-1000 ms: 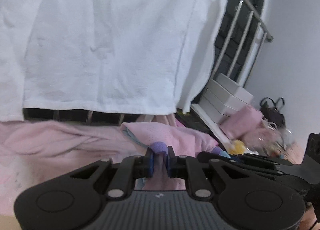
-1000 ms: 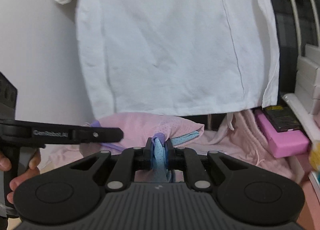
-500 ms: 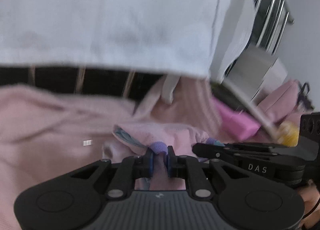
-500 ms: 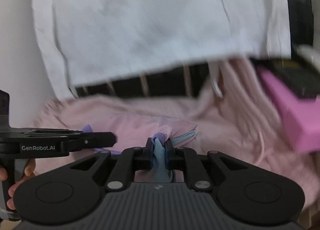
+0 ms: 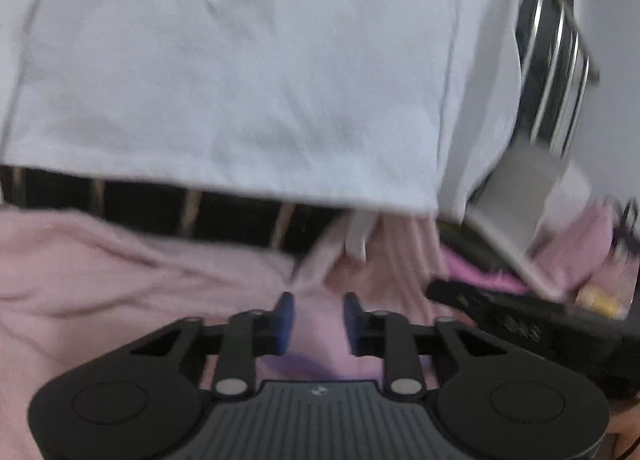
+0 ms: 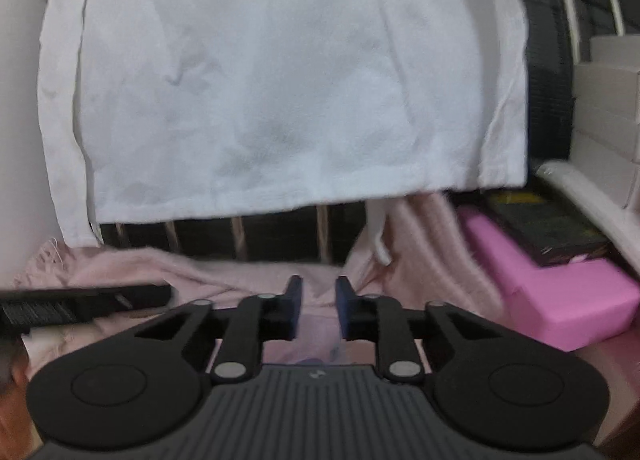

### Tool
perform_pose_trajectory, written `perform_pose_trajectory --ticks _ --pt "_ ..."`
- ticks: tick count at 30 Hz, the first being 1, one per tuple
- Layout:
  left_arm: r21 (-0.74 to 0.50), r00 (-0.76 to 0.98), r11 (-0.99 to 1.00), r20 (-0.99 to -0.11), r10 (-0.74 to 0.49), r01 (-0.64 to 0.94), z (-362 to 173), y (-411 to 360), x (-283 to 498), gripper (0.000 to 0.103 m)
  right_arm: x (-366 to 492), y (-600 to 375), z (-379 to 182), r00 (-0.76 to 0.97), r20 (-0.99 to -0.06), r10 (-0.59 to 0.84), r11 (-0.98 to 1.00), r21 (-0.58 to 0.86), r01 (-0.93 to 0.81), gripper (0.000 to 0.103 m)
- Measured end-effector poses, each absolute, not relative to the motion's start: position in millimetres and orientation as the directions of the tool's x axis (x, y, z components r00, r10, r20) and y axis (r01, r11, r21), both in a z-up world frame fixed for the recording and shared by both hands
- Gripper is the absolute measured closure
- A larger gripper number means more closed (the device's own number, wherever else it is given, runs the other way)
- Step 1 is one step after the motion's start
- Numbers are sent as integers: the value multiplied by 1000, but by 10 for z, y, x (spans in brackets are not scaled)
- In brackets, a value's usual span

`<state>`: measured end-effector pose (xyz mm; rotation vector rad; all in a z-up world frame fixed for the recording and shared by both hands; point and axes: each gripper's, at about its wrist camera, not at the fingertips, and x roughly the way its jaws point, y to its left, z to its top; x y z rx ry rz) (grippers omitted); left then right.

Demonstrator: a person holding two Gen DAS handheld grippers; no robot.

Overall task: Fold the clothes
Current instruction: 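Grasp the folded bundle with both grippers and carry it to the bed, then place the bundle on the clothes stack and open both grippers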

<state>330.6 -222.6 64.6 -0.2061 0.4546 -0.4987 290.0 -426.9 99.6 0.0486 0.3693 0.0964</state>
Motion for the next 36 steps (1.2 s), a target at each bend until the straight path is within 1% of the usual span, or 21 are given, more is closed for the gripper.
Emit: perform_pose_trajectory --ticks 2,3,5,8,14,17,19,21,22,24,27,29,30,33,34,35,36 --pt "-261 775 873 -404 -486 411 513 -2355 3325 86 2957 -4188 837 914 -400 69 998 21 -66 90" --pt "-250 783 877 -396 -480 412 476 -2359 3312 86 2958 -4180 747 910 -412 46 999 -3 -52 90" --pt "-246 773 861 -379 -509 446 437 -2335 3299 85 2956 -4173 577 902 -431 6 999 -44 -28 90" --pt "-244 746 833 -371 -553 497 381 -2282 3297 84 2914 -4254 483 909 -416 17 1000 -5 -21 90" --pt "-171 727 816 -380 -572 552 399 -2283 3268 83 2875 -4343 402 920 -391 33 997 80 -1 90" --pt "-143 715 803 -384 -584 579 407 -2272 3256 83 2878 -4340 410 919 -393 36 997 71 -9 90" --pt "-123 707 793 -388 -591 596 416 -2242 3252 81 2882 -4358 415 919 -393 42 997 82 -10 89" --pt "-129 705 796 -395 -589 592 441 -2193 3264 73 2887 -4396 444 918 -394 52 995 103 -12 88" --pt "-140 705 799 -398 -587 585 455 -2163 3273 71 2876 -4410 468 918 -395 39 995 102 1 88" --pt "-157 702 798 -397 -591 583 477 -2097 3277 63 2857 -4442 517 916 -401 -3 995 92 44 88" --pt "-172 692 787 -392 -606 592 511 -1989 3287 61 2795 -4528 606 920 -390 -47 987 125 103 88" --pt "-198 691 783 -380 -616 589 542 -1899 3310 60 2722 -4538 692 941 -337 -40 985 148 95 88" --pt "-223 694 786 -374 -615 577 557 -1859 3329 59 2691 -4533 730 949 -313 -32 984 157 85 88" --pt "-291 701 788 -359 -616 543 602 -1766 3379 58 2653 -4413 780 958 -282 57 986 168 -9 88" --pt "-297 702 788 -358 -615 539 610 -1764 3385 58 2651 -4373 786 957 -279 84 984 172 -36 88" --pt "-299 703 789 -359 -614 536 618 -1769 3390 58 2694 -4334 749 946 -308 101 983 176 -47 88" --pt "-293 709 800 -372 -599 523 613 -1794 3403 56 2747 -4300 696 932 -346 105 984 170 -48 88"
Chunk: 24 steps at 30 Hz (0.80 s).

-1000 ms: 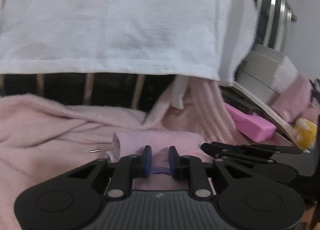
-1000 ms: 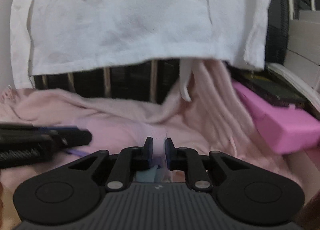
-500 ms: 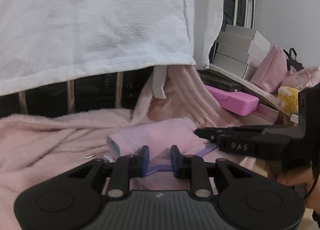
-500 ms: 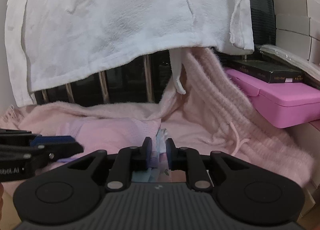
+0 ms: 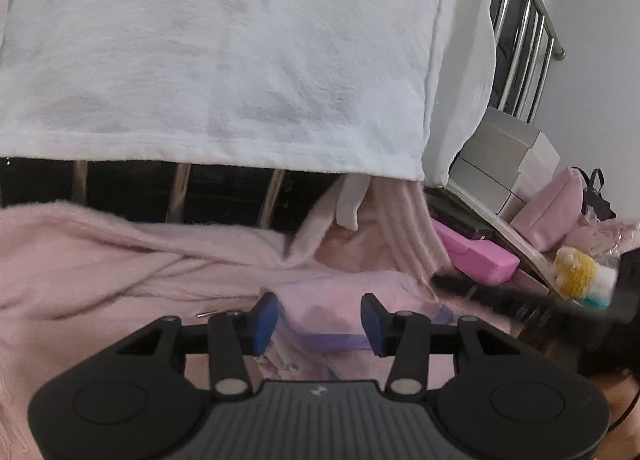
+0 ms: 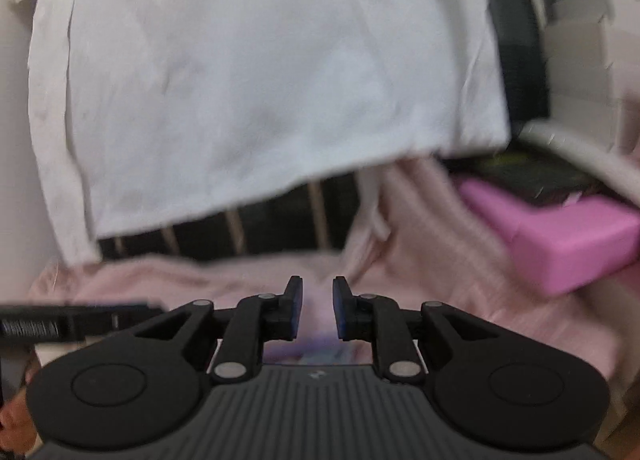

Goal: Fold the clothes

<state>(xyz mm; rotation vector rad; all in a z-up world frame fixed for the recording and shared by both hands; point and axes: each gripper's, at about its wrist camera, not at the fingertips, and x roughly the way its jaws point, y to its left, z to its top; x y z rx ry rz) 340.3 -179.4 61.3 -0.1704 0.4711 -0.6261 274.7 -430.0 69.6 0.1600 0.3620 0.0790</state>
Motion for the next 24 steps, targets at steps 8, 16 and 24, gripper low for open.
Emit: perform_pose_trajectory --ticks 8,16,24 --pt "-256 788 918 -475 -392 303 880 -1846 3318 48 2453 -4144 1034 955 -297 27 994 113 7 88" --pt "-197 815 952 -494 -303 235 1183 -970 2002 28 1501 -3515 1406 950 -283 134 991 65 -120 50" --pt "-118 763 986 -625 -164 115 377 -120 449 22 481 -2651 449 811 -532 243 969 169 -180 40"
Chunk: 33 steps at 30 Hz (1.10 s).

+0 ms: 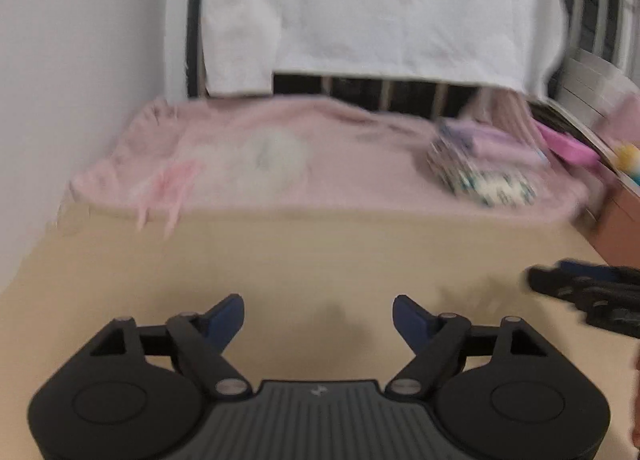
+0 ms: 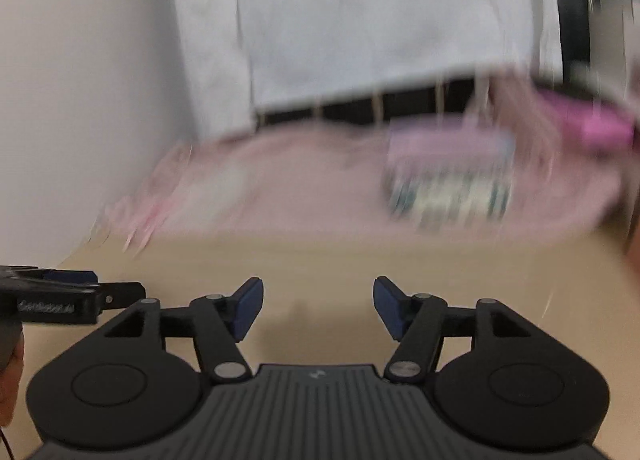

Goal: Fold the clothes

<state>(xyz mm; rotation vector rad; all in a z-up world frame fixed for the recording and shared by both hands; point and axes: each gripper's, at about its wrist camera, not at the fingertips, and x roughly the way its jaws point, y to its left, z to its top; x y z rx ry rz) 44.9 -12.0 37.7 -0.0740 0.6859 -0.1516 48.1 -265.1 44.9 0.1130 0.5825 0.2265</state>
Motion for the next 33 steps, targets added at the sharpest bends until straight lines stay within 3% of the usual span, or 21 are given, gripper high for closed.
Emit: perform_pose_trajectory --ticks 3,5,13,17,20,33 --pt "-165 731 984 -663 -160 66 180 42 170 22 150 -2392 194 788 -581 205 979 134 -155 34" --pt "-144 738 989 -662 -131 47 95 86 36 22 -60 -2234 113 789 -589 173 985 100 -141 22" --pt "-46 769 994 -630 -104 97 17 39 -246 19 -497 -1990 45 792 -605 84 996 29 -84 13" --pt "-10 771 995 -632 -81 96 -14 -32 -274 13 -598 -1943 -1 790 -611 54 998 4 -66 5" --pt "9 762 996 -645 -62 89 -31 -56 -257 1 -611 -1902 -9 791 -611 24 998 -26 -51 0" --pt "12 759 997 -649 -46 71 -47 -24 -327 0 -532 -1977 -69 764 -644 48 999 10 -54 0"
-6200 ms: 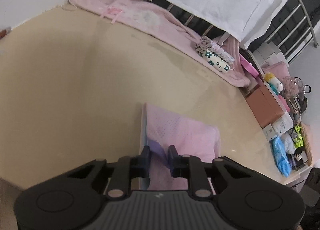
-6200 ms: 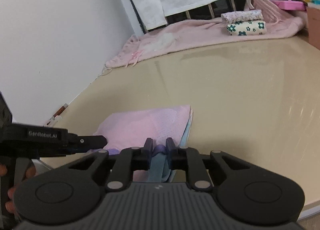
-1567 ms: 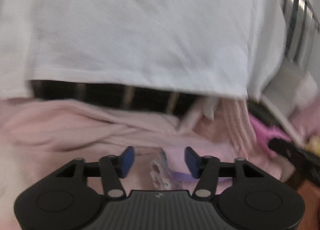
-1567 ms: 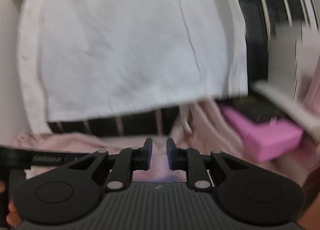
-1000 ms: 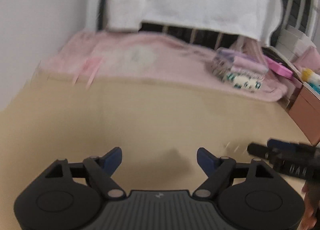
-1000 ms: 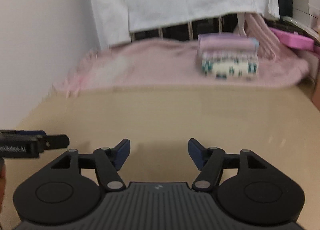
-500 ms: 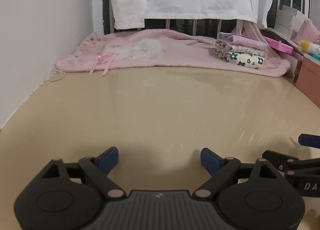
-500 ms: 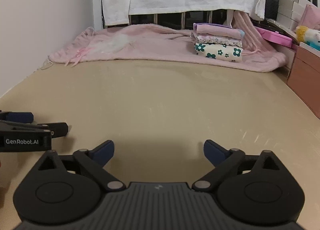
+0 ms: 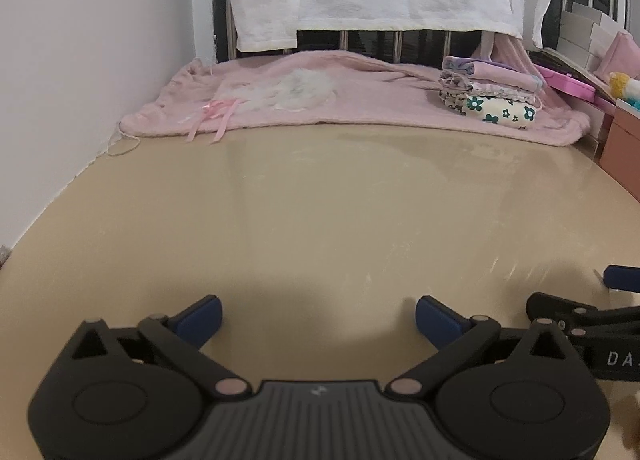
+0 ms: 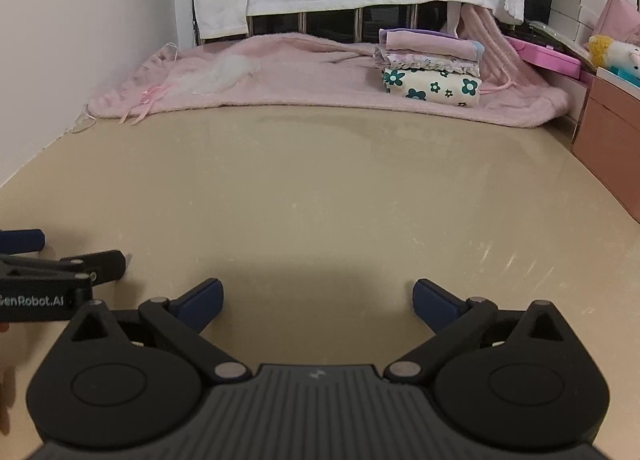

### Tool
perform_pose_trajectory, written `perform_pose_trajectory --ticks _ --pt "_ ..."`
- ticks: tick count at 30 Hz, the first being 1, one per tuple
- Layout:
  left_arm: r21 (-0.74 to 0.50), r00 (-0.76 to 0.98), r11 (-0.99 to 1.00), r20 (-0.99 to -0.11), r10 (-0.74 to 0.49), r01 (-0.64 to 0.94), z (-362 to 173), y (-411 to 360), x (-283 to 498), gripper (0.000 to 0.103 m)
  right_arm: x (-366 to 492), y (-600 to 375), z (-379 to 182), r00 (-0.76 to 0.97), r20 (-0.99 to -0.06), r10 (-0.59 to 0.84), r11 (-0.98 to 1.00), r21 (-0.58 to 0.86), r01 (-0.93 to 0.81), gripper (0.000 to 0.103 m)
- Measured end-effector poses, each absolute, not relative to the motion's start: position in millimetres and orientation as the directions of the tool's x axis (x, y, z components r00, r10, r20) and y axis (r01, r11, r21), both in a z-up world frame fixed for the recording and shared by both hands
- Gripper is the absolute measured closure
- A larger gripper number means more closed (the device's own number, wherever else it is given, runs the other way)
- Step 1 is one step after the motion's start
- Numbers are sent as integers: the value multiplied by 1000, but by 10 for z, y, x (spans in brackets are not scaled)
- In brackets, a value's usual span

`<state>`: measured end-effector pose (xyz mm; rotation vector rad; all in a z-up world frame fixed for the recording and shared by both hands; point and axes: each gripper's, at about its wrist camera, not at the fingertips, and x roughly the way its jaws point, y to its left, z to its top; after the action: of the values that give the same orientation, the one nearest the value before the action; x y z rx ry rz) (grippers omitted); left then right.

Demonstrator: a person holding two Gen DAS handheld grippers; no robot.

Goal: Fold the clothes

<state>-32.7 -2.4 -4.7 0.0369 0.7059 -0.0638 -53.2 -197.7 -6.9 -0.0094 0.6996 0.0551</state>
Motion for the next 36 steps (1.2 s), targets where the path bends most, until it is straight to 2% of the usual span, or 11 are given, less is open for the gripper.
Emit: perform_pose_trajectory --ticks 9,17,36 --pt "18 773 999 -633 -24 46 -60 -51 -456 0 -544 -1927 -71 767 -642 27 1000 5 -31 0" --pt "15 772 999 -635 -26 46 -57 -55 -444 0 -584 -1913 -63 767 -638 68 997 13 -77 1" --pt "14 774 998 -632 -39 62 -67 -53 -443 0 -605 -1939 -55 774 -634 4 1000 6 0 0"
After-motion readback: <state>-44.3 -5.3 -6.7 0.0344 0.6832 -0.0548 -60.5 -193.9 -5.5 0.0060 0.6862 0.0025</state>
